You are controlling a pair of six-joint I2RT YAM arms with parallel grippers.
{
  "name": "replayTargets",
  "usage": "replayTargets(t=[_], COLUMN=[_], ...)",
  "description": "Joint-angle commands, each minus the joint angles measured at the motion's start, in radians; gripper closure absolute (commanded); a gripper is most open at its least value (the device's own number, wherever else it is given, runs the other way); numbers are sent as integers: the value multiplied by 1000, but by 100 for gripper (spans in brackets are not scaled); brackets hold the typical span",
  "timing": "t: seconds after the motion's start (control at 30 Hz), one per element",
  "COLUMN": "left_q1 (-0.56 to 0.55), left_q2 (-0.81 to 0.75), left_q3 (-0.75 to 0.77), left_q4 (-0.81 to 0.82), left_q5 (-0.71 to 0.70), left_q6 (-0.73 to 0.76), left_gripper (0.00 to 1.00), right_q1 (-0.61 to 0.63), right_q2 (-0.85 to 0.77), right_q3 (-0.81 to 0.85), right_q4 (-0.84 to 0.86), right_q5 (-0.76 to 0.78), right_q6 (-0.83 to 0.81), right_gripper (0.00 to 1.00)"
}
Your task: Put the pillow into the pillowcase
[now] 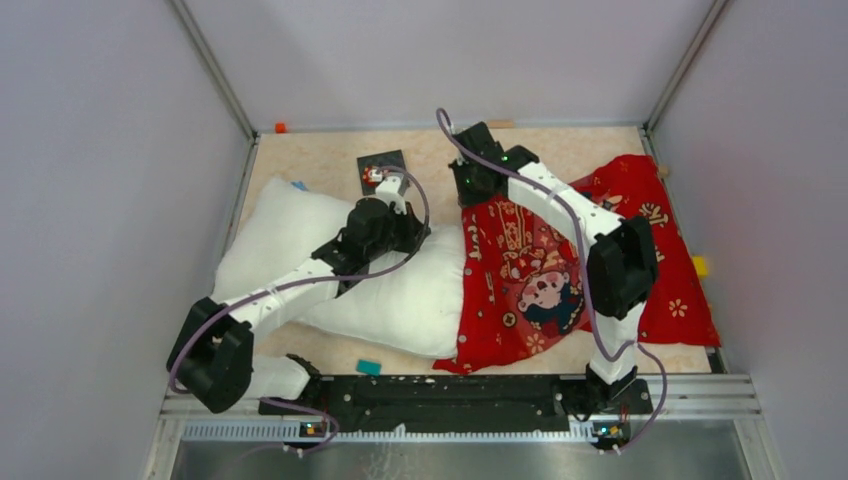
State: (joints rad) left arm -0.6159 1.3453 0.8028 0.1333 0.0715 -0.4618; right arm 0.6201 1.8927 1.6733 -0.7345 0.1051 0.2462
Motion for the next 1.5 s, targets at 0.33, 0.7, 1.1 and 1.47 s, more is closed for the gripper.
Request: replayTargets(t=[0.33, 0.7, 1.1, 1.47], left_q1=[-40, 93, 108, 51], left_q2=[-38, 283, 299, -45], left_q3=[34, 409, 567, 432], left_q4=[147, -62, -255, -611], left_q5=[84, -267, -178, -127], left_q6=[51, -99, -19, 107], left_gripper=[100, 100, 47, 1], right_q1=[19, 16, 108, 194], right_q2=[-80, -142, -481, -558], right_q3=[183, 217, -297, -444], right_q4=[330, 100, 87, 58], right_q5=[-167, 31, 199, 279], right_q6=[175, 114, 221, 289], right_gripper=[100, 36, 41, 46])
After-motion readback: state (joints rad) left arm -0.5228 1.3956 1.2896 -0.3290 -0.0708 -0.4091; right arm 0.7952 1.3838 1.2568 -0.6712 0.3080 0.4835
